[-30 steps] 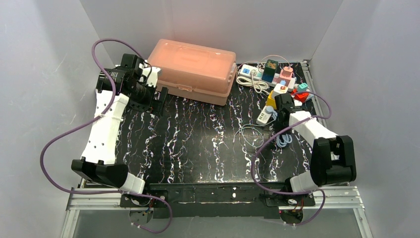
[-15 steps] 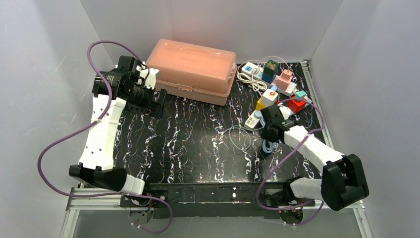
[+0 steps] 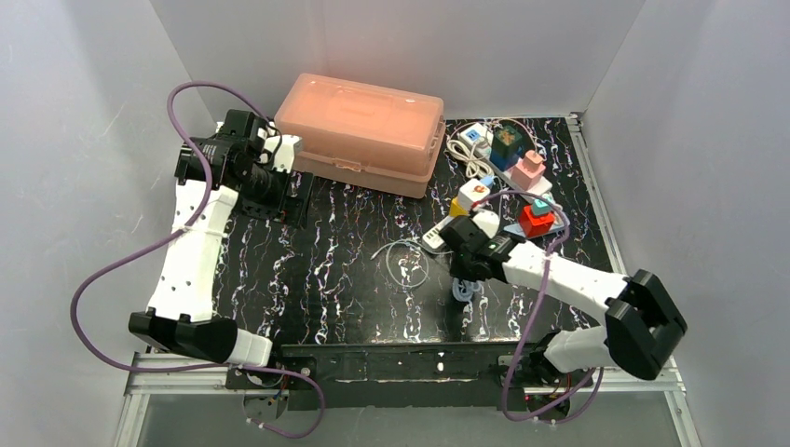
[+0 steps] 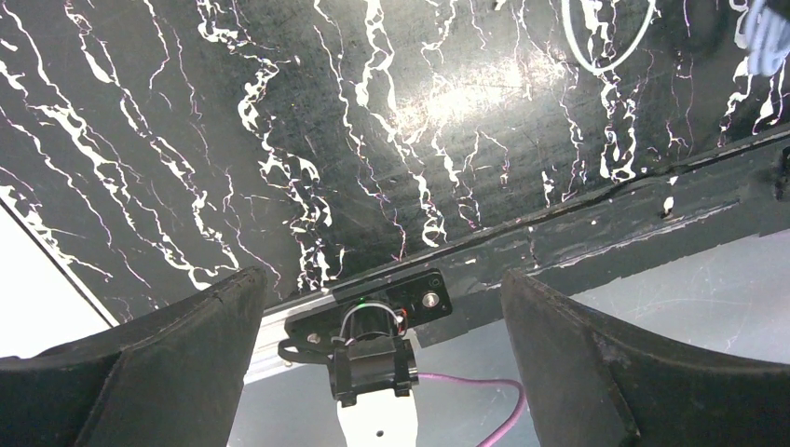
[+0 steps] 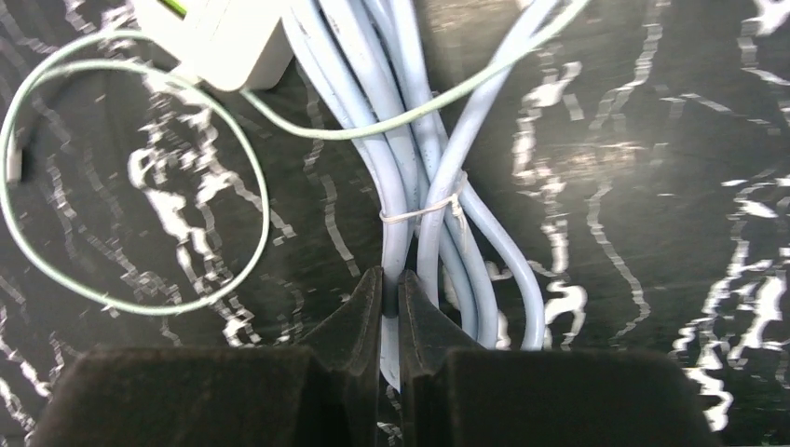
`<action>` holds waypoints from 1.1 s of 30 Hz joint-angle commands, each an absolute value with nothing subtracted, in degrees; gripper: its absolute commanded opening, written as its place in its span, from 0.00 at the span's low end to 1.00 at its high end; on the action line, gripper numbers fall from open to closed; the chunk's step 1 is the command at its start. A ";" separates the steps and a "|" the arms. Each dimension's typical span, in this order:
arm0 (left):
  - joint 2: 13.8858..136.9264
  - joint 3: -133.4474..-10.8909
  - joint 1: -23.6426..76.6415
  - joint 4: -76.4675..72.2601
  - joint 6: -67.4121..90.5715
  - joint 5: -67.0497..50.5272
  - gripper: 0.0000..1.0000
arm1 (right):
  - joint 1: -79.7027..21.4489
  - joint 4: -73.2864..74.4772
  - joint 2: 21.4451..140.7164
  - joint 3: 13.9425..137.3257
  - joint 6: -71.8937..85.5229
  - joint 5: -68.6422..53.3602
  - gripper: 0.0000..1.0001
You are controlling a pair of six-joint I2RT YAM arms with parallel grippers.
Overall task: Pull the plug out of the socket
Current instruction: Move the socket to the corner of the board.
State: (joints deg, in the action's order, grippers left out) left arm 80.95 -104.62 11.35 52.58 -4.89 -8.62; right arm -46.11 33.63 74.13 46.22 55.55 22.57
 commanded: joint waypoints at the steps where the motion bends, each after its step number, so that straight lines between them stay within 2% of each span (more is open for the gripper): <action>1: 78.84 -103.50 11.13 58.48 -5.05 -9.78 0.98 | -53.66 33.27 78.33 54.52 60.56 21.02 0.01; 15: 77.37 -102.17 11.09 58.36 -7.30 -9.11 0.98 | -66.62 32.41 100.51 77.63 53.00 16.04 0.01; 22: 77.17 -101.61 11.14 57.99 -7.53 -9.01 0.98 | -70.27 33.62 104.13 84.85 45.80 14.49 0.02; 23: 77.17 -101.67 11.09 57.93 -7.63 -8.93 0.98 | -70.31 34.01 104.10 85.38 44.86 14.35 0.10; 25: 77.28 -101.85 11.16 58.12 -7.89 -8.79 0.98 | -70.12 35.36 102.96 85.90 43.58 15.83 0.36; 27: 77.36 -102.28 11.12 58.11 -8.32 -8.42 0.98 | -69.03 37.08 100.37 85.99 41.48 18.15 0.54; 33: 77.91 -102.91 11.13 58.04 -8.64 -8.15 0.98 | -57.78 37.95 85.30 80.54 38.19 17.42 0.74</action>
